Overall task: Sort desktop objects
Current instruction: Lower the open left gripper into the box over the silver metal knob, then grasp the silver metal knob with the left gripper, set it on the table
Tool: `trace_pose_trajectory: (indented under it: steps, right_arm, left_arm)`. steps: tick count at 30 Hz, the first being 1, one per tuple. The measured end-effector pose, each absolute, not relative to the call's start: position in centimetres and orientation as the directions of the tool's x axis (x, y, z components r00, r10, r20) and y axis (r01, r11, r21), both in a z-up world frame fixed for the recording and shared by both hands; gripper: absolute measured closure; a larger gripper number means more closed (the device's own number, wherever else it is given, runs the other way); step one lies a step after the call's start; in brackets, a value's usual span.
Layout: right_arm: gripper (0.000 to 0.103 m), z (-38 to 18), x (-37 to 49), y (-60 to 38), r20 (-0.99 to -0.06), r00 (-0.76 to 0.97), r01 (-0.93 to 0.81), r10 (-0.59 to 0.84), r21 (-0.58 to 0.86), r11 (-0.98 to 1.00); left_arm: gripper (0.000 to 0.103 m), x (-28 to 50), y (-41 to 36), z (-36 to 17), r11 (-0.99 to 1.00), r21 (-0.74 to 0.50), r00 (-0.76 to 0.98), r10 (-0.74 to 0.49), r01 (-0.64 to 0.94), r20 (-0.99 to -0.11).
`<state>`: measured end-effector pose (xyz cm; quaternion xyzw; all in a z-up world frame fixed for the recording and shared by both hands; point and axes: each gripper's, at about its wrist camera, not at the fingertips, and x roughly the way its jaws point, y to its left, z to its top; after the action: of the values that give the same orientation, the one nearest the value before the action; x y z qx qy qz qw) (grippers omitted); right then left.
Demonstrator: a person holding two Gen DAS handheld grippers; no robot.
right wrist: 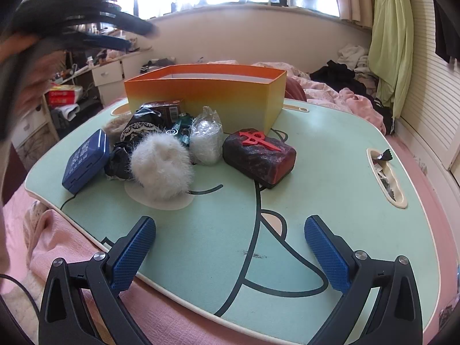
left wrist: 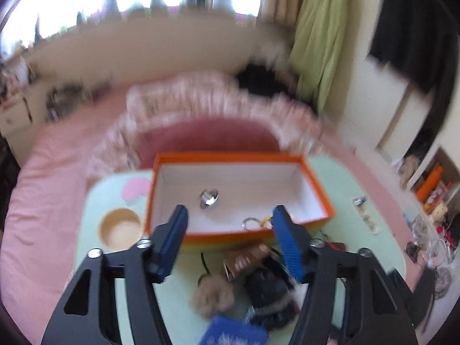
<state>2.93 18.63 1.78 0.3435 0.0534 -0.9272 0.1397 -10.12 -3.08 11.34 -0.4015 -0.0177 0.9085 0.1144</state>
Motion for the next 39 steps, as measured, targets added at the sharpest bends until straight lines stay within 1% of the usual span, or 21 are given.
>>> trace_pose_trajectory:
  steps: [1, 2, 4, 6, 8, 9, 10, 11, 18, 20, 21, 26, 29, 30, 33, 35, 39]
  right_arm:
    - [0.000, 1.7, 3.0, 18.8, -0.650, -0.726, 0.297, -0.224, -0.003, -0.955]
    - [0.000, 1.6, 3.5, 19.1, -0.649, -0.727, 0.297, -0.225, -0.002, -0.955]
    - [0.000, 1.4, 3.7, 19.4, -0.648, -0.728, 0.297, -0.226, -0.001, -0.955]
    - [0.000, 1.1, 3.9, 19.6, -0.646, -0.728, 0.299, -0.229, 0.000, -0.954]
    - [0.000, 1.0, 4.1, 19.8, -0.643, -0.729, 0.302, -0.234, 0.004, -0.953]
    - [0.000, 1.0, 4.1, 19.9, -0.642, -0.730, 0.302, -0.235, 0.005, -0.953]
    - [0.000, 0.9, 4.3, 20.0, -0.641, -0.731, 0.303, -0.235, 0.004, -0.953]
    - [0.000, 0.8, 4.2, 20.2, -0.641, -0.731, 0.304, -0.236, 0.004, -0.953]
    - [0.000, 0.7, 4.4, 20.3, -0.640, -0.732, 0.303, -0.236, 0.005, -0.953]
    - [0.000, 0.7, 4.4, 20.3, -0.639, -0.732, 0.303, -0.236, 0.005, -0.953]
    - [0.000, 0.7, 4.4, 20.3, -0.639, -0.732, 0.303, -0.236, 0.005, -0.953]
    - [0.000, 0.7, 4.3, 20.2, -0.640, -0.732, 0.302, -0.235, 0.005, -0.953]
    - [0.000, 0.7, 4.3, 20.3, -0.639, -0.732, 0.302, -0.236, 0.006, -0.953]
    - [0.000, 0.7, 4.3, 20.3, -0.639, -0.732, 0.303, -0.236, 0.006, -0.953]
    - [0.000, 0.7, 4.4, 20.2, -0.639, -0.732, 0.302, -0.236, 0.006, -0.953]
    - [0.000, 0.6, 4.5, 20.3, -0.639, -0.732, 0.302, -0.236, 0.006, -0.953]
    - [0.000, 0.6, 4.5, 20.3, -0.640, -0.732, 0.301, -0.234, 0.005, -0.954]
  left_arm:
    - [0.069, -12.3, -2.6, 10.8, -0.978, -0.106, -0.614, 0.197, -0.181, -0.764]
    - [0.073, -14.1, -2.2, 10.2, -0.983, -0.083, -0.588, 0.164, -0.162, -0.792]
    - [0.074, -17.3, -1.2, 8.7, -0.990, -0.027, -0.524, 0.097, -0.140, -0.846]
    - [0.074, -19.2, -0.3, 7.4, -0.988, -0.013, -0.463, 0.084, -0.154, -0.882]
    - [0.073, -19.9, 0.6, 6.7, -0.987, 0.027, -0.441, 0.046, -0.159, -0.896]
    - [0.071, -20.2, 1.1, 6.3, -0.985, 0.056, -0.423, 0.019, -0.165, -0.906]
    - [0.066, -20.5, 1.5, 6.1, -0.982, 0.074, -0.411, 0.005, -0.174, -0.912]
    - [0.064, -20.6, 1.8, 5.7, -0.979, 0.087, -0.400, -0.006, -0.184, -0.916]
    - [0.064, -22.9, 2.8, 3.0, -0.975, 0.153, -0.318, -0.095, -0.163, -0.943]
    - [0.064, -23.0, 2.7, 2.8, -0.975, 0.151, -0.320, -0.093, -0.162, -0.943]
    - [0.072, -22.9, 2.5, 2.8, -0.978, 0.136, -0.329, -0.077, -0.161, -0.941]
    - [0.071, -21.2, 0.9, 5.0, -0.987, 0.052, -0.430, 0.018, -0.150, -0.903]
    - [0.071, -17.8, -0.1, 8.3, -0.984, -0.010, -0.527, 0.104, -0.178, -0.843]
    - [0.071, -15.5, -0.4, 9.8, -0.977, -0.036, -0.570, 0.152, -0.209, -0.807]
    - [0.071, -10.2, -1.2, 11.6, -0.950, -0.101, -0.621, 0.271, -0.296, -0.736]
    - [0.071, -6.7, -1.4, 11.4, -0.928, -0.123, -0.624, 0.330, -0.351, -0.709]
    - [0.071, -2.3, -0.4, 8.6, -0.881, -0.191, -0.564, 0.430, -0.433, -0.704]
